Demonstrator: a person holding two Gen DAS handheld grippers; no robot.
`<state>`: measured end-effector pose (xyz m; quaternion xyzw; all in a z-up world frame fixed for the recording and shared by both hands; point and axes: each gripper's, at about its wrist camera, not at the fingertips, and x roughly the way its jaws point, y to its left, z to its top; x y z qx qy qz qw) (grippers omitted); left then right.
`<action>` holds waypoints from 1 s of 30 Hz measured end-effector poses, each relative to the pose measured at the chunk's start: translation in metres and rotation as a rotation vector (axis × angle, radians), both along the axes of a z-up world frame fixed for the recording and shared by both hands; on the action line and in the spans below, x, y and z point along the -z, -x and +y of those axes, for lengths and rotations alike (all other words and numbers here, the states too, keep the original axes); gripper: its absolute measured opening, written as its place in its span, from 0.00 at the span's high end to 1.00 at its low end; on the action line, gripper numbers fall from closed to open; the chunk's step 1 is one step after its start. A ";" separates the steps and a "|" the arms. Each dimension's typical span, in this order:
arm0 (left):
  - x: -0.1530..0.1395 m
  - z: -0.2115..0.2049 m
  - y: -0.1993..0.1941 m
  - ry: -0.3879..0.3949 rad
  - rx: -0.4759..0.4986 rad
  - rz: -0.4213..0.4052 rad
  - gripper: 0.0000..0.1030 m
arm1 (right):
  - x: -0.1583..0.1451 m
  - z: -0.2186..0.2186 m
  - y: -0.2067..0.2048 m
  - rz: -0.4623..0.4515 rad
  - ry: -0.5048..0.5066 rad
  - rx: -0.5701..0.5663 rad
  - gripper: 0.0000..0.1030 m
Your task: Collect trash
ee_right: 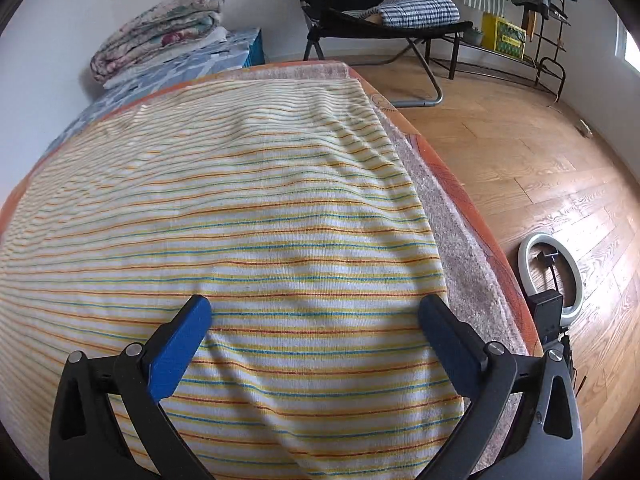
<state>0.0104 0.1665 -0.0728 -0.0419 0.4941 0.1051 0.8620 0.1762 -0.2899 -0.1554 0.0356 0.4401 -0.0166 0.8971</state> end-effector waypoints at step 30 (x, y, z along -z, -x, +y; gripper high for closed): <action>0.069 0.165 -0.001 0.022 -0.359 0.148 0.09 | 0.000 0.001 0.001 0.000 0.000 0.000 0.00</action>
